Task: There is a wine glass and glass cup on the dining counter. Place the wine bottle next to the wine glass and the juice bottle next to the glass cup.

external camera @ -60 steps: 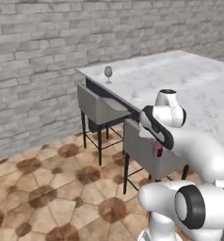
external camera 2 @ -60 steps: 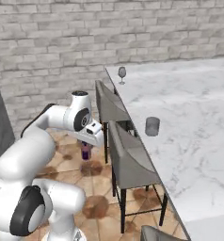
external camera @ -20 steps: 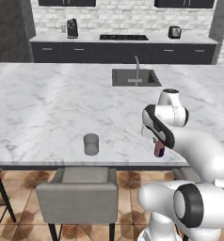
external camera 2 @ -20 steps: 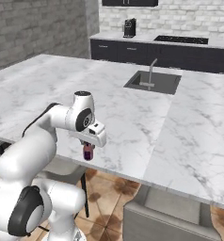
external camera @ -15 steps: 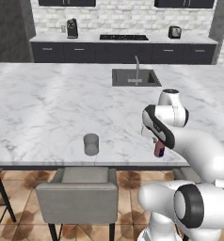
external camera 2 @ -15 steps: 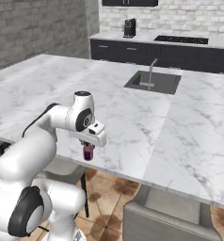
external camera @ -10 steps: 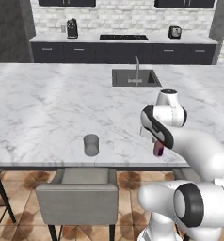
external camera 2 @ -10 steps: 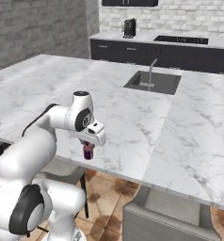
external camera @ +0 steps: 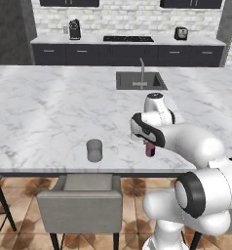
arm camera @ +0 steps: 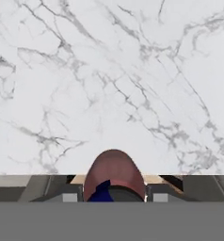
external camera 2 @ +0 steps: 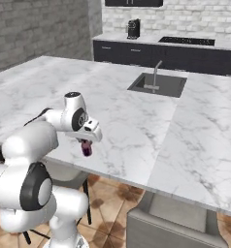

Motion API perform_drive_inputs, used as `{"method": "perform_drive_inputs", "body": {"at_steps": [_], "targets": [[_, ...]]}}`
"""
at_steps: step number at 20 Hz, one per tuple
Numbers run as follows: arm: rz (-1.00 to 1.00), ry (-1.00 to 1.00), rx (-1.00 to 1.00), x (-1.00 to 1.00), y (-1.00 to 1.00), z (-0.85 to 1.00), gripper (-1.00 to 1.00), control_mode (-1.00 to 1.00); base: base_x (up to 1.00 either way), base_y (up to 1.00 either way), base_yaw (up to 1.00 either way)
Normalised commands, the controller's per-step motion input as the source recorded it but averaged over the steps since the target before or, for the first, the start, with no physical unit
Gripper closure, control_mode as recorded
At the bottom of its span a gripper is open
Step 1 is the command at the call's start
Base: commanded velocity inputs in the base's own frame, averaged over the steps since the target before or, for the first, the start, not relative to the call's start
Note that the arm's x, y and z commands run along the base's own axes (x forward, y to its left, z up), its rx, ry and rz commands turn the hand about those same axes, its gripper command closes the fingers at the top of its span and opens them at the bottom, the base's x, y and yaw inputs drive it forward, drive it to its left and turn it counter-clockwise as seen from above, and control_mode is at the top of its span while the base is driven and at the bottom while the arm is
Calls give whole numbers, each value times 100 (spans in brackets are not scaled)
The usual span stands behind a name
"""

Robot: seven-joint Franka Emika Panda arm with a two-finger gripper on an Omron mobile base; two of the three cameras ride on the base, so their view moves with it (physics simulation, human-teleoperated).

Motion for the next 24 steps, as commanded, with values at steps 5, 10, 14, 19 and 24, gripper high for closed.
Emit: {"method": "perform_drive_inputs", "body": {"at_steps": [5,10,14,19,24], "targets": [[19,0,0,39,38,-1,100,-100,0,0,0],[19,0,0,29,42,-2,100,-100,0,0,0],[17,0,1,25,41,-8,100,-100,0,0,0],[15,0,8,20,38,-12,100,-100,0,0,0],[10,0,7,16,33,-17,100,-100,0,0,0]]}}
